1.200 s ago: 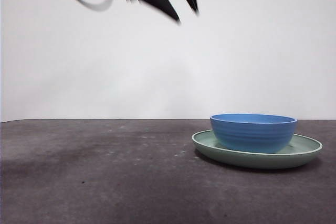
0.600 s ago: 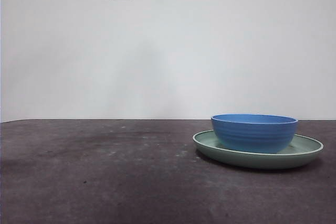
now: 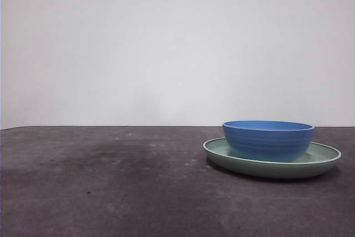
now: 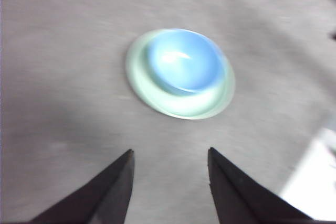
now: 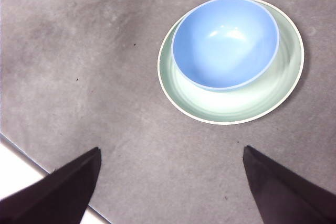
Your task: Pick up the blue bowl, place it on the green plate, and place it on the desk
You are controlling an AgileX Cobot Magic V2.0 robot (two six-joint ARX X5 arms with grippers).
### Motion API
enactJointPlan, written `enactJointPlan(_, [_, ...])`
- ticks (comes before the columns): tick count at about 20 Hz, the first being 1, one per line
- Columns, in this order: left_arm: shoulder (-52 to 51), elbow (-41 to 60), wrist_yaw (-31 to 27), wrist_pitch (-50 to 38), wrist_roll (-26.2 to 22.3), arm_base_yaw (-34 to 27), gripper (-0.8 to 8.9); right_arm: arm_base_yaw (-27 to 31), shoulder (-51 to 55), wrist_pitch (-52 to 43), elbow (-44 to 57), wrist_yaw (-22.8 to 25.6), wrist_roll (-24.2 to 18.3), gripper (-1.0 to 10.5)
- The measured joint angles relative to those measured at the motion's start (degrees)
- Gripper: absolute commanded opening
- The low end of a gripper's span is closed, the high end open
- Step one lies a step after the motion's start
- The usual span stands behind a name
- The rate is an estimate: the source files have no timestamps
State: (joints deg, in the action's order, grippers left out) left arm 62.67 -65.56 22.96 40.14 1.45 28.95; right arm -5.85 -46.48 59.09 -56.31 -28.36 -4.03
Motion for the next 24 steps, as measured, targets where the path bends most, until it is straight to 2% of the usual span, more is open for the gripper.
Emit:
enactJointPlan(3, [-3.3,11.7,6.0,-9.3,1.5,0.0,2.26,0.0,0.0,0.0,0.0,0.0,0.0,4.3])
enactJointPlan(6, [-3.5,18.2,7.5,-12.6,2.4,0.0,2.26,0.0,0.0,0.0,0.0,0.0,0.0,4.3])
enactJointPlan(14, [-3.5,18.9,8.1,-15.7,3.2,0.0,2.26,0.0,0.0,0.0,0.0,0.7,1.2,4.3])
enactJointPlan(16, [-3.5,18.9,8.1,-15.7,3.2,0.0,2.26,0.0,0.0,0.0,0.0,3.2,2.6,4.3])
enactJointPlan(21, [-3.5,18.9,8.1,-15.7,3.7,0.0,2.26,0.3,-1.0,-1.7,0.0,14.0,6.5,4.3])
enactJointPlan(24, [-3.5,18.9,8.1,-15.7,3.7,0.0,2.26,1.4,-3.8,-3.8,0.0,16.2,7.9,4.3])
